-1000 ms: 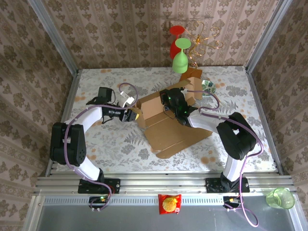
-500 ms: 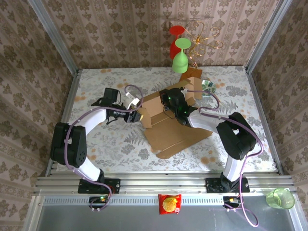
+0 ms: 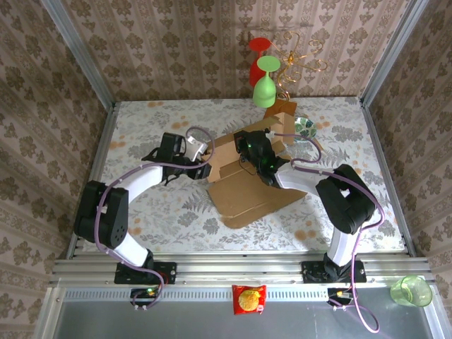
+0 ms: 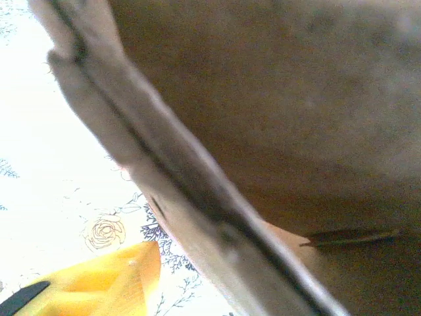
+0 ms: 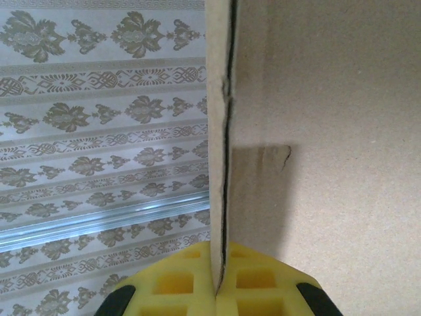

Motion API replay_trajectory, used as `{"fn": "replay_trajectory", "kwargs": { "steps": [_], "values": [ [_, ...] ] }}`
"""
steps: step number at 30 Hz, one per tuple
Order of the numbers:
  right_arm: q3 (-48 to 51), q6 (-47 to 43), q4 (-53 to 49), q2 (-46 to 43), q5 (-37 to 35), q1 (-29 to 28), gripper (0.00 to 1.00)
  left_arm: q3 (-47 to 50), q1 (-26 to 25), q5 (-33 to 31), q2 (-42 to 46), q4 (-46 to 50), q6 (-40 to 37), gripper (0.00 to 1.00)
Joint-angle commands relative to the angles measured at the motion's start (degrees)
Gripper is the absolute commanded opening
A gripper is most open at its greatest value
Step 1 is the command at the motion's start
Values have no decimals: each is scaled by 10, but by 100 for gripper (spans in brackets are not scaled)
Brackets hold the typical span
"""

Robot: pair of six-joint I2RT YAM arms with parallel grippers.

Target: Fold the paper box

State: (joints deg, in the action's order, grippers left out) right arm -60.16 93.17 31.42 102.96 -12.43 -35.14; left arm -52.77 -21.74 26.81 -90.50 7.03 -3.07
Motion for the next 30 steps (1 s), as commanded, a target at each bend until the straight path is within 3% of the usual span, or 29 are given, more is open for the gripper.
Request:
{"fn": "replay_trajectory", "kwargs": {
  "steps": [1, 16, 30],
  "values": [
    [12, -1, 21, 3, -16, -7, 0, 15, -13, -66, 22, -43, 58, 49],
    [18, 14, 37, 21, -33, -17, 0, 43, -22, -142, 11, -149, 179, 50],
    [9, 41, 58, 54, -63, -33, 0, 43, -40, -185, 4, -204, 203, 51]
  ]
}}
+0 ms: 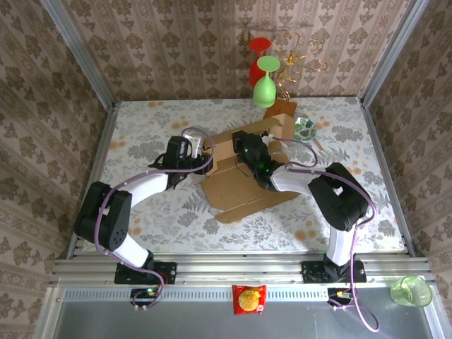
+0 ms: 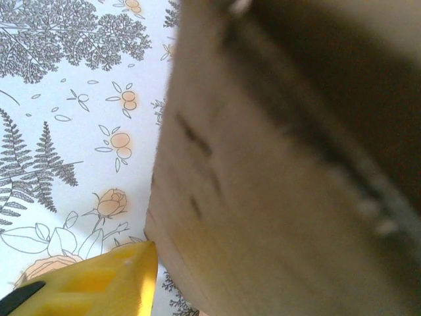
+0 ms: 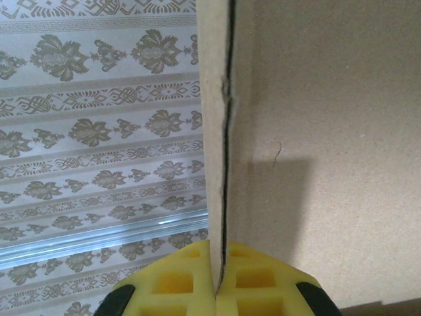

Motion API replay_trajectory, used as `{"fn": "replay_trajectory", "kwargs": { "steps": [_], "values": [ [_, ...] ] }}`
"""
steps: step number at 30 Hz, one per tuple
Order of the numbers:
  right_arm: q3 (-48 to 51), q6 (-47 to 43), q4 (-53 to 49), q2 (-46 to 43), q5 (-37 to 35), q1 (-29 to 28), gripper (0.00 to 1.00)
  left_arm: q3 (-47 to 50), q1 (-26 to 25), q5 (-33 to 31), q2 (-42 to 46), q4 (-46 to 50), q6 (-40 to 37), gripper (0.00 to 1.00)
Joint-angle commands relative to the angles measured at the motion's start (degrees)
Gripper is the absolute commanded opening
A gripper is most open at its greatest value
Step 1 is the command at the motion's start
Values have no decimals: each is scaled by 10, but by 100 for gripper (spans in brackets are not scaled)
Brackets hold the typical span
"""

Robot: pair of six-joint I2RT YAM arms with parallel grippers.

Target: Fold the paper box

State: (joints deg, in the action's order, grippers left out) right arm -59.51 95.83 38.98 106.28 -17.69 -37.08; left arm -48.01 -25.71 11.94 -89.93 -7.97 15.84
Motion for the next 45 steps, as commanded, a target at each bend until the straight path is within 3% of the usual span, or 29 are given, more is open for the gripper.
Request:
{"fn": "replay_trajectory", "kwargs": {
  "steps": [1, 23, 31, 38, 45],
  "values": [
    [3, 15, -19, 21, -13, -15, 0, -6, -1, -43, -2, -54, 14, 51],
    [-9, 38, -46, 28, -23, -27, 0, -15, -40, -187, -36, -65, 61, 45],
    [-8, 42, -52, 26, -30, -29, 0, -35, -44, -216, -54, -33, 80, 33],
    [-16, 46, -65, 20, -39, -33, 0, -36, -48, -244, -61, -4, 94, 1],
    [-18, 51, -68, 21, -43, -34, 0, -38, -49, -248, -69, 7, 104, 2]
  ]
}}
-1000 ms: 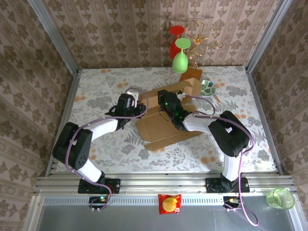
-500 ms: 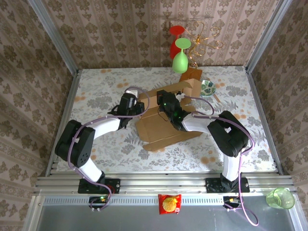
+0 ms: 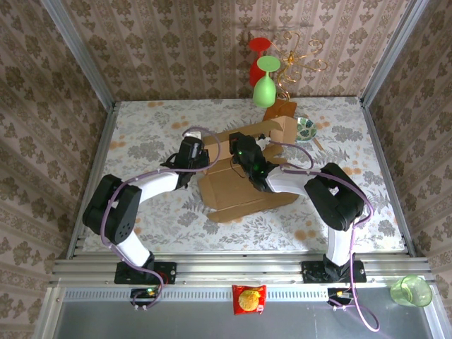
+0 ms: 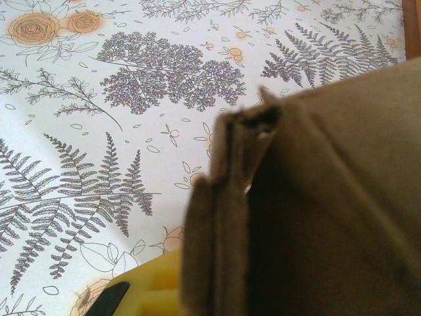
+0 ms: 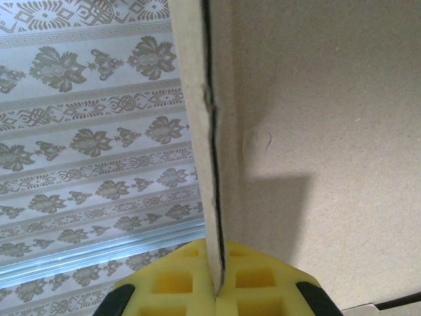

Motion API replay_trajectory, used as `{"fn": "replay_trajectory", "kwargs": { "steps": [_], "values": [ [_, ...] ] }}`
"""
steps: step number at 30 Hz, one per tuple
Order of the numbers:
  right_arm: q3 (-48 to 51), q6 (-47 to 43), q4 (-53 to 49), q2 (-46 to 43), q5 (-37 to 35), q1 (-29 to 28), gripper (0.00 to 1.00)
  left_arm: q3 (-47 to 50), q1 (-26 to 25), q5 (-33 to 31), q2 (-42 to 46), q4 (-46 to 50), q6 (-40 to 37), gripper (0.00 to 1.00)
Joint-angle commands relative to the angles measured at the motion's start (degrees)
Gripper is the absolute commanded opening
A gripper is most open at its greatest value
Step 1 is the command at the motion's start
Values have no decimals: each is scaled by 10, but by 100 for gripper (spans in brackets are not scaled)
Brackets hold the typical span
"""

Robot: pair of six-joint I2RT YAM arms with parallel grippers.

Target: Fold the paper box

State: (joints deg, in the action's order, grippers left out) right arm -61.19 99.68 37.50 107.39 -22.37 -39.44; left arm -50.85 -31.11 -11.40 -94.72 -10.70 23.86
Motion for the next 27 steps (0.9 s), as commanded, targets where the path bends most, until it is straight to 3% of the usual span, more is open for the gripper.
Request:
{"fn": "replay_trajectory", "kwargs": {
  "steps": [1, 5, 11, 16, 24, 27],
  "values": [
    [-2, 12, -53, 10, 4, -11, 0, -10, 5, -14, -23, 35, 25, 4],
    [-3, 14, -57, 8, 3, -10, 0, -20, 3, -13, -33, 46, 26, 19],
    [-7, 15, -59, 9, 1, -11, 0, -34, -4, -15, -51, 68, 36, 23],
    [-6, 18, -61, 5, -1, -11, 0, -36, -4, -24, -57, 79, 51, 19],
    [2, 17, -60, -1, -4, -11, 0, -38, -13, -65, -58, 102, 53, 0],
    [8, 15, -60, -6, -7, -10, 11, -42, -17, -85, -55, 116, 49, 0]
  ]
}}
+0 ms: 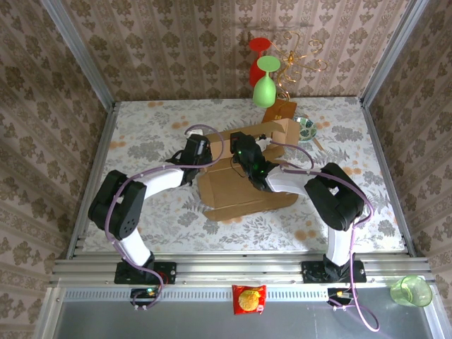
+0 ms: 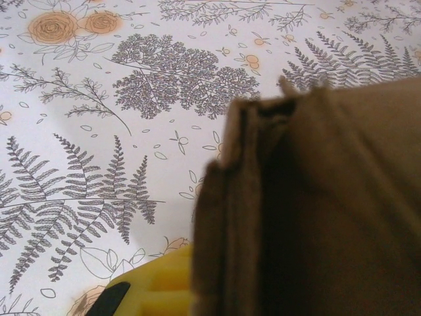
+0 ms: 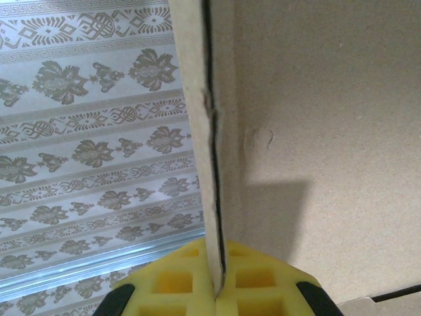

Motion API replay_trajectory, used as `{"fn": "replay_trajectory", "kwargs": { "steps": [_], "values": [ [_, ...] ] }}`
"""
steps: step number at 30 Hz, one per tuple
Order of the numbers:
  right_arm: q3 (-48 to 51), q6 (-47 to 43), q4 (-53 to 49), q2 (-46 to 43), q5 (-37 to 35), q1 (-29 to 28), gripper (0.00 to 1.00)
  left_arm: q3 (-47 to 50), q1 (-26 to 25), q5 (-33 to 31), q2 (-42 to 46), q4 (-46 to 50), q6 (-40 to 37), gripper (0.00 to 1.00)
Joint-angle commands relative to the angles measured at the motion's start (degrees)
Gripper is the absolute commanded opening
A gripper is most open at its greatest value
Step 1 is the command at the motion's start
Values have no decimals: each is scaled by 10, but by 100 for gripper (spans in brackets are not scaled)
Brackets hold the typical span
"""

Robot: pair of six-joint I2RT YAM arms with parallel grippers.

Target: Fold the paper box

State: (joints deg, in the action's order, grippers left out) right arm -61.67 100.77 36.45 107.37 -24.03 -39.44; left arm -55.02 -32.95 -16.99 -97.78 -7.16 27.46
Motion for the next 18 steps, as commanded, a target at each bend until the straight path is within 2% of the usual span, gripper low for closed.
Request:
{"fn": "replay_trajectory", "kwargs": {
  "steps": [1, 7, 12, 14, 18],
  "values": [
    [13, 1, -51, -8, 9, -10, 15, -1, 1, -33, -23, 83, 9, 0],
    [30, -30, -95, -64, 13, 0, 48, -3, 2, -47, -4, 97, -16, 0],
    [53, -76, -234, -185, 24, 18, 71, -9, 39, 17, 32, 128, -40, 0],
    [73, -93, -278, -238, 20, 25, 74, -15, 54, 35, 46, 151, -47, 0],
    [109, -149, -339, -338, 25, 57, 74, -27, 90, 70, 72, 187, -77, 0]
  ]
}}
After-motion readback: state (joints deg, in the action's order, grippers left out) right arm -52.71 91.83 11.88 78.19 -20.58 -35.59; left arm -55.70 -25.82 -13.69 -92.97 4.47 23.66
